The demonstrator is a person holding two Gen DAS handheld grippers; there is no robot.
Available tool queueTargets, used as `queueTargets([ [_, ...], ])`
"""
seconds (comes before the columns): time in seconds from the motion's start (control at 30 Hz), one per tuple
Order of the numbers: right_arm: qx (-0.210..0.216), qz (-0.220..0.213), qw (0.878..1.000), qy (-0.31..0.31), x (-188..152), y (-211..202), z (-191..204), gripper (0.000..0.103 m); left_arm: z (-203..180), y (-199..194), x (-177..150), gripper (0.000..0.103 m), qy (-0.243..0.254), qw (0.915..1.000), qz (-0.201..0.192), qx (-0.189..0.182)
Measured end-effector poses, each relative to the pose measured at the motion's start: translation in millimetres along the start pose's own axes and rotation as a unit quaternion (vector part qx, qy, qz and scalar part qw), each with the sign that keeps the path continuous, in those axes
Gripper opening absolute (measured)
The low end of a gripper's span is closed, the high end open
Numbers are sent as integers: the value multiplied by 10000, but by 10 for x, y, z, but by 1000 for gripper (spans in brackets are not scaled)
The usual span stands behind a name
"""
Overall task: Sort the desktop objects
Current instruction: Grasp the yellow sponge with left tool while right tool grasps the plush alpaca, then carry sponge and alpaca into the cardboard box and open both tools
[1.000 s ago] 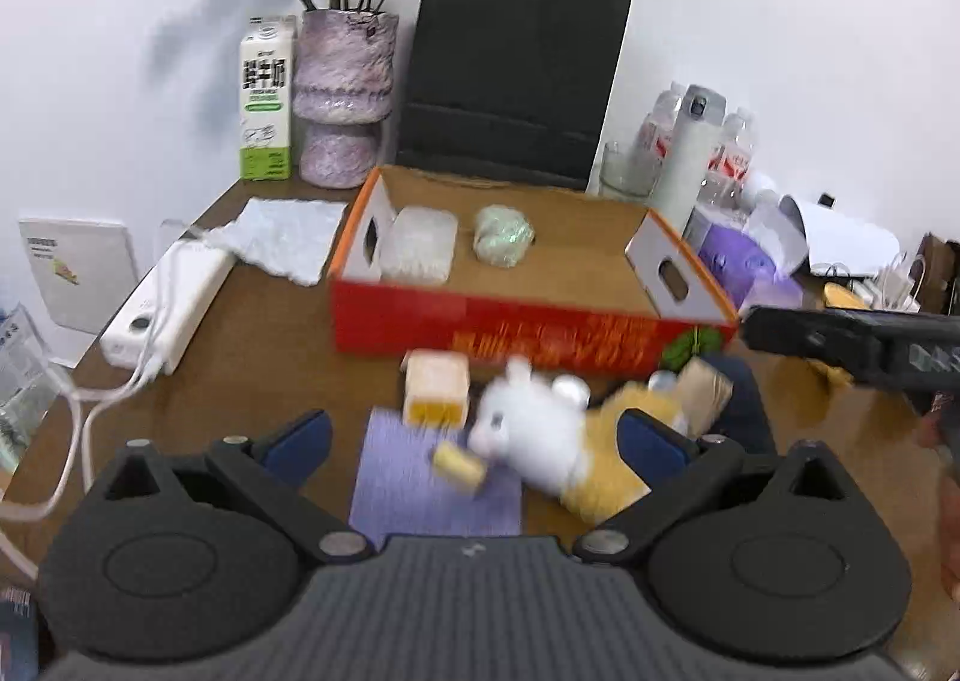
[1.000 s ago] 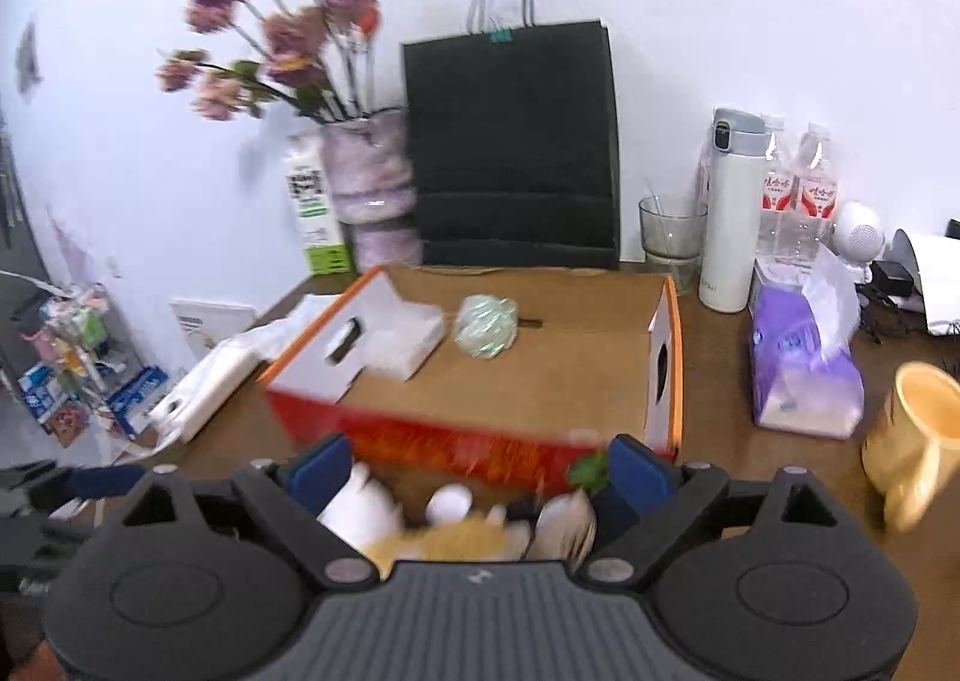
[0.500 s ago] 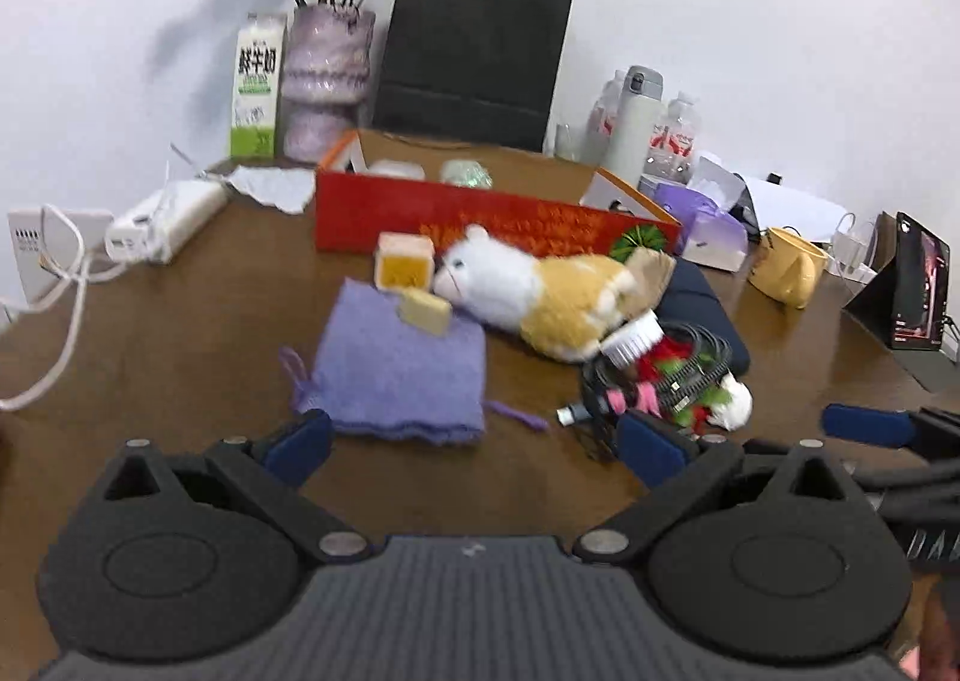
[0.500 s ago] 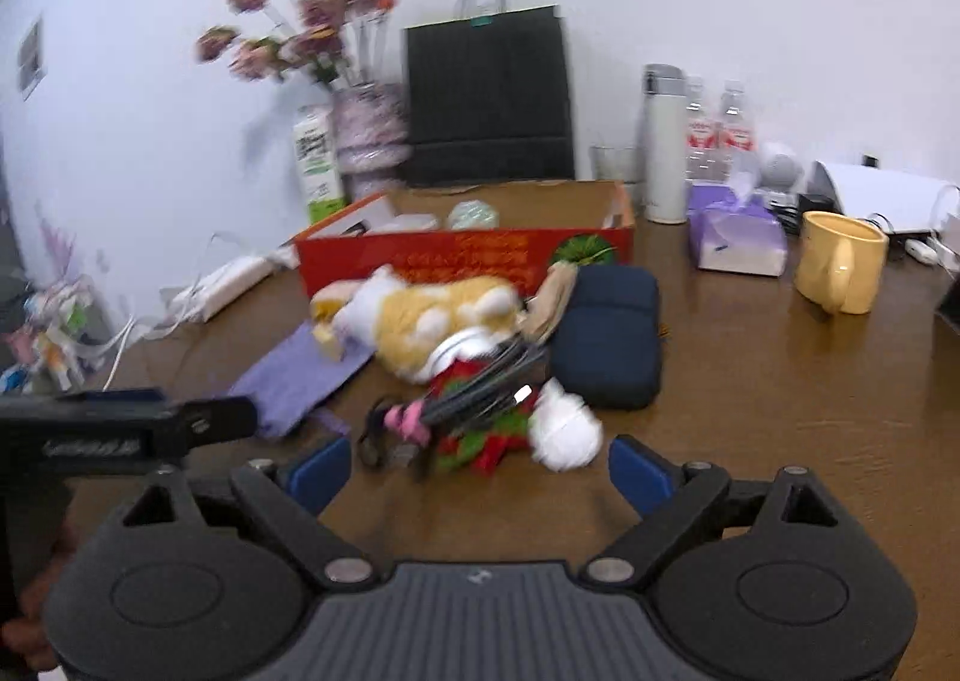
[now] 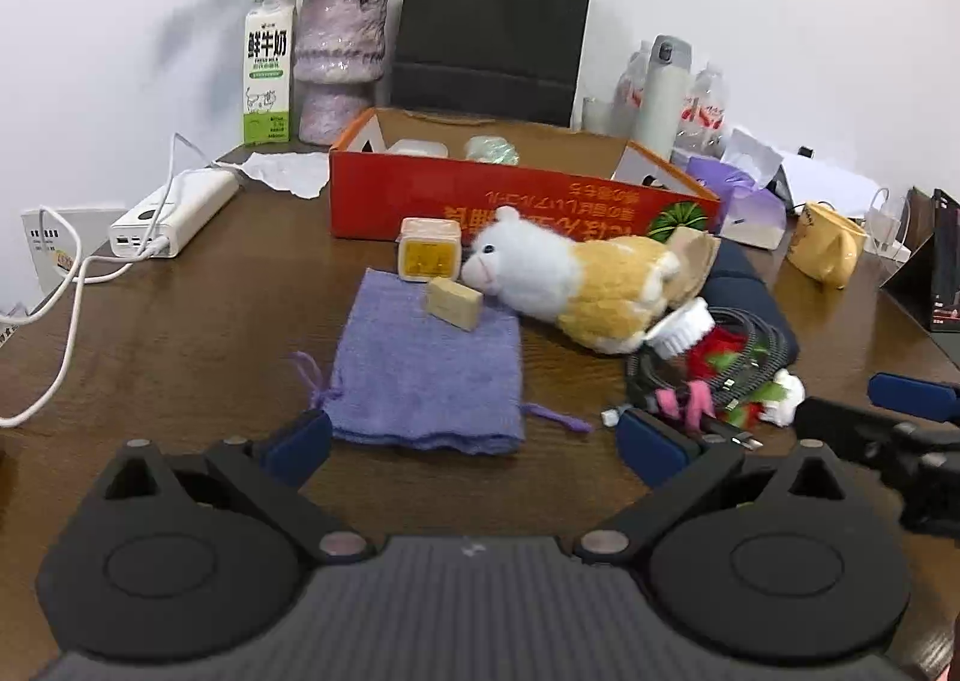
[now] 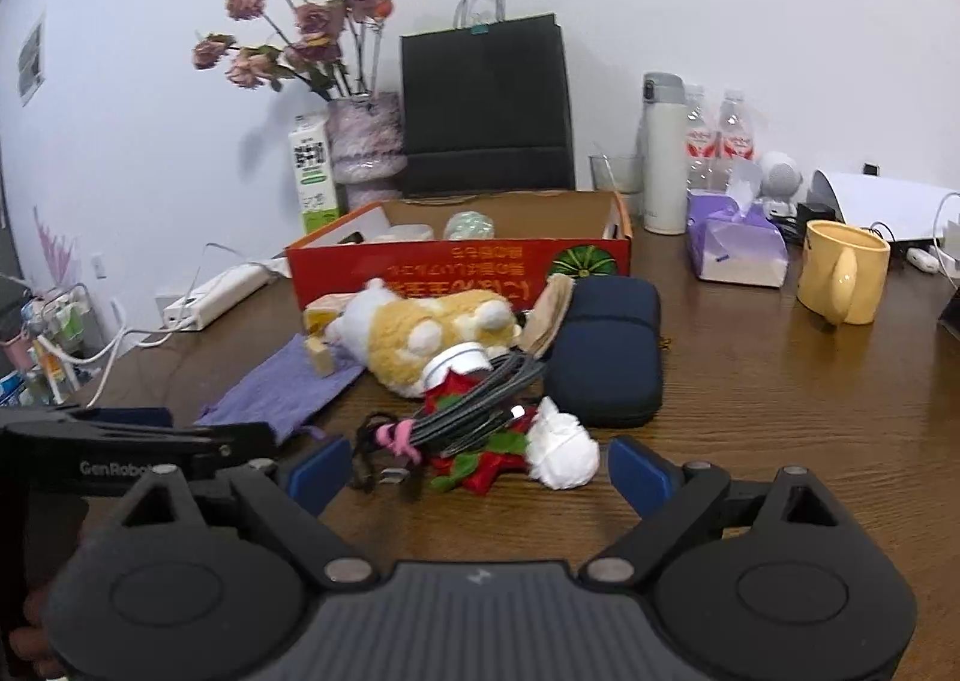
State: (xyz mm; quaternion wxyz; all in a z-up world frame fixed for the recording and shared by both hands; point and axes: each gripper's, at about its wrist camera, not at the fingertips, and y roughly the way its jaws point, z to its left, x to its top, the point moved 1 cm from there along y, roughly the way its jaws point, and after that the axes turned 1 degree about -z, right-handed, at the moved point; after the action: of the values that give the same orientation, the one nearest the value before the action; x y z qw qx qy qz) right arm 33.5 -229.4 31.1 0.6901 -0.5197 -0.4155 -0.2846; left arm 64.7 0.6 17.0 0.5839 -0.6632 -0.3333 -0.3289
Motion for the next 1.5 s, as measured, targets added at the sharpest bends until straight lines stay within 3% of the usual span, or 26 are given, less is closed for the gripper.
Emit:
queueTargets([
  [0.13,494,14,9975,507,244,141,-112,91,99,97,237,102,125,9993,-338,133],
  [0.23,851,173,9904,1079,483,393,-194,78,142,230,436,87,262,9973,-611,314],
  [0.3,916,370,9846,1445,626,634,-227,70,167,387,553,76,309,9983,-451,223],
  [0.37,798,785,9799,1652,751,948,-236,53,173,555,623,70,304,9994,-138,136],
  [0.43,795,1174,9706,1944,806,1238,-255,48,158,695,647,66,329,9994,72,-21],
  [0.53,732,1527,9596,2247,838,1548,-242,49,168,868,635,48,187,9994,284,17],
  [0.57,687,1554,9587,2279,857,1591,-224,50,185,924,618,40,106,9991,400,-14],
  [0.63,603,1593,9596,2240,901,1664,-170,56,227,991,582,34,-90,9984,525,-168],
  [0.77,530,1681,9605,2153,874,1826,-113,68,251,991,566,33,-169,9988,406,-206],
  [0.83,567,1727,9536,2401,861,1869,-155,62,261,973,555,32,-197,9987,374,-269],
  [0.9,663,1626,9555,2371,890,1876,-172,46,265,932,550,32,-189,9988,352,-299],
  [0.97,765,1575,9587,2242,913,1844,-175,39,276,870,528,32,-170,9987,317,-350],
  [1.17,853,1315,9690,1908,927,1575,-155,32,351,586,470,32,-171,9991,173,-346],
  [1.5,1010,299,9855,1332,1143,623,-209,32,288,65,455,32,-64,9995,-141,-282],
])
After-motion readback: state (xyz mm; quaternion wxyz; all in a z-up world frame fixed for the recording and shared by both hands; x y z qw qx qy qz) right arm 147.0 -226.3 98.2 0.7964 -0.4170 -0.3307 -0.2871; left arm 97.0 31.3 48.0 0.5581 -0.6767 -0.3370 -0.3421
